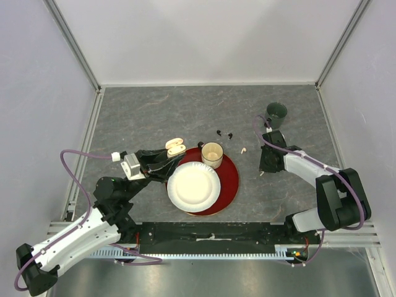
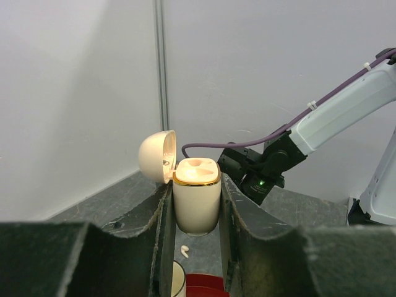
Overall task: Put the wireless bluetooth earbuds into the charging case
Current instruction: Adjust the earbud at the center of the board.
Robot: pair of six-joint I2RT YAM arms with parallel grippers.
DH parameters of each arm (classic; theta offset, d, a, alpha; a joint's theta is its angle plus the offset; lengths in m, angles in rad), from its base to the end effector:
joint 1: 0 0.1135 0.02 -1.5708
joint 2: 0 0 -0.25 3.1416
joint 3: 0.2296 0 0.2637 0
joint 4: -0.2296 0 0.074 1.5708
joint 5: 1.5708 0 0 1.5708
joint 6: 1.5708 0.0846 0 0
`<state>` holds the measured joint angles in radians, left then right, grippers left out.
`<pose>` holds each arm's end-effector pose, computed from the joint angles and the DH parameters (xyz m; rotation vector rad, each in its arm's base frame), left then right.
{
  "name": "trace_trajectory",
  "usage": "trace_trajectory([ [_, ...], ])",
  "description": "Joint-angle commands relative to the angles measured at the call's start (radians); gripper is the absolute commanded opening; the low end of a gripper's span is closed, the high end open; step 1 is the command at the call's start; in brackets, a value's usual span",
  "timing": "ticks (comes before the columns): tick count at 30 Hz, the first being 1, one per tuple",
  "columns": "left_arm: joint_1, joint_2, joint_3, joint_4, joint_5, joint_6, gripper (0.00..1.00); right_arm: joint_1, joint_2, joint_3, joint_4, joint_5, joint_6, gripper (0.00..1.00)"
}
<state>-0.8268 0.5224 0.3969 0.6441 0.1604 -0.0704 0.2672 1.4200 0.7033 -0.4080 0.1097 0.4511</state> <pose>0.1271 -0.1581 0.3437 0.5427 0.9573 -0.8931 0.2761 0.0660 0.0946 0.2799 2.6708 0.0760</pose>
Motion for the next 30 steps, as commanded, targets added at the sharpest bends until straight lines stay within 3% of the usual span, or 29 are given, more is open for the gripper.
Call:
trace_trajectory([
  [1, -0.003, -0.012, 0.005, 0.006, -0.016, 0.026, 0.02, 0.012, 0.033, -0.002, 0.023, 0.022, -0.019, 0.18],
  [9, -0.005, -0.012, 0.007, 0.002, -0.018, 0.024, 0.02, 0.021, 0.033, -0.005, 0.011, 0.048, -0.002, 0.40],
  [13, -0.005, -0.013, 0.007, -0.001, -0.021, 0.027, 0.02, 0.020, 0.031, -0.001, -0.008, 0.073, 0.044, 0.41],
  [21, -0.003, -0.022, 0.010, -0.014, -0.027, 0.037, 0.02, 0.020, 0.068, 0.018, -0.069, 0.146, 0.188, 0.35],
  [30, -0.005, -0.025, 0.007, -0.018, -0.032, 0.032, 0.02, 0.020, 0.004, 0.002, -0.080, 0.125, 0.221, 0.41],
])
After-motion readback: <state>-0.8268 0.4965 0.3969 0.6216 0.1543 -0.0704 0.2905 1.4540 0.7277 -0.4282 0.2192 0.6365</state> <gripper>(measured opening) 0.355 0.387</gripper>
